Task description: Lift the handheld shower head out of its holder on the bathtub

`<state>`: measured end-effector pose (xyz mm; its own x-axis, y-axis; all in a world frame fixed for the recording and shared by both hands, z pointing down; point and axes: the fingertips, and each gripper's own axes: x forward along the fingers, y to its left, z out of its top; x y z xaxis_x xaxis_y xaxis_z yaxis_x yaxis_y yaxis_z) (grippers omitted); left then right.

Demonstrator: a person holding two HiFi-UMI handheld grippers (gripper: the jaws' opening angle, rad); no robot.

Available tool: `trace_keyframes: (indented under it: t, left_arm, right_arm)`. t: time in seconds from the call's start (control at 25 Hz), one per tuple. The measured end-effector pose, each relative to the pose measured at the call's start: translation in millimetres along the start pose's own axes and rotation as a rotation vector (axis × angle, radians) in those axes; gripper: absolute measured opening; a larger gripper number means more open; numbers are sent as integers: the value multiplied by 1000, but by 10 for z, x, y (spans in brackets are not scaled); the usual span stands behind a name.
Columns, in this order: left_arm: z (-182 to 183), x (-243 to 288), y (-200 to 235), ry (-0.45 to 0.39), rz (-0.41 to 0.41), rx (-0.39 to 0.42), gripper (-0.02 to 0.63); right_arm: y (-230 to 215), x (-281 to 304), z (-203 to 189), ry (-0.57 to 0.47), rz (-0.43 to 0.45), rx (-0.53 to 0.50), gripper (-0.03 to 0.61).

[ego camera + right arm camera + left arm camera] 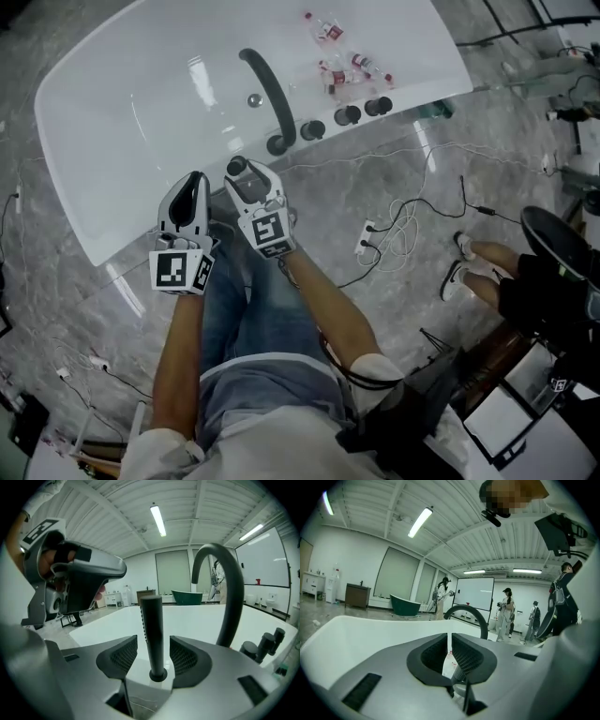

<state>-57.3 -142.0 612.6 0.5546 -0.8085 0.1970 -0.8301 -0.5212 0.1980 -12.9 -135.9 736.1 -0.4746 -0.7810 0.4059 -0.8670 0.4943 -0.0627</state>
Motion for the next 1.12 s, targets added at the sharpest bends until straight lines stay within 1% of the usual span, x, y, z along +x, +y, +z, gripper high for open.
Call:
trace_keyframes:
  t: [0.12, 0.2, 0.32, 0.36, 0.4, 0.44, 0.6, 0.88, 1.0, 1.12]
  left_arm:
    - [-312, 145, 146, 27, 9, -57, 20]
    - [-489, 250, 169, 57, 2, -51, 20]
    - [-595, 336, 255, 80, -13, -19, 20]
    - [-615, 341, 292, 81, -10, -17, 20]
    - [-634, 344, 325, 82, -3, -17, 20]
    - [-650, 348, 351, 83, 4, -18, 20]
    - [-682, 448, 446, 76, 18, -13, 20]
    - [-823, 490, 566, 60, 42, -30, 20]
    - [-758, 432, 543, 51, 47, -30, 20]
    - [-625, 416, 536, 53, 66, -13, 18]
  right_arm:
    - [-37, 337, -276, 34, -7, -12, 200]
    - [-150, 495, -483, 65, -31, -14, 199]
    - [-219, 689, -712, 106, -38, -2, 195]
    - [-196, 728, -747, 112, -29, -13, 186]
    - [-163, 755, -763, 115, -19, -29, 153]
    - [-136, 777, -766, 117, -11, -39, 140]
    - [-182, 894, -722, 123, -6, -23, 138]
    - [-129, 842, -672, 85, 8, -30, 138]
    - [-86, 712, -573, 73, 7, -38, 138]
    - [-83, 573, -392, 49, -3, -58, 138]
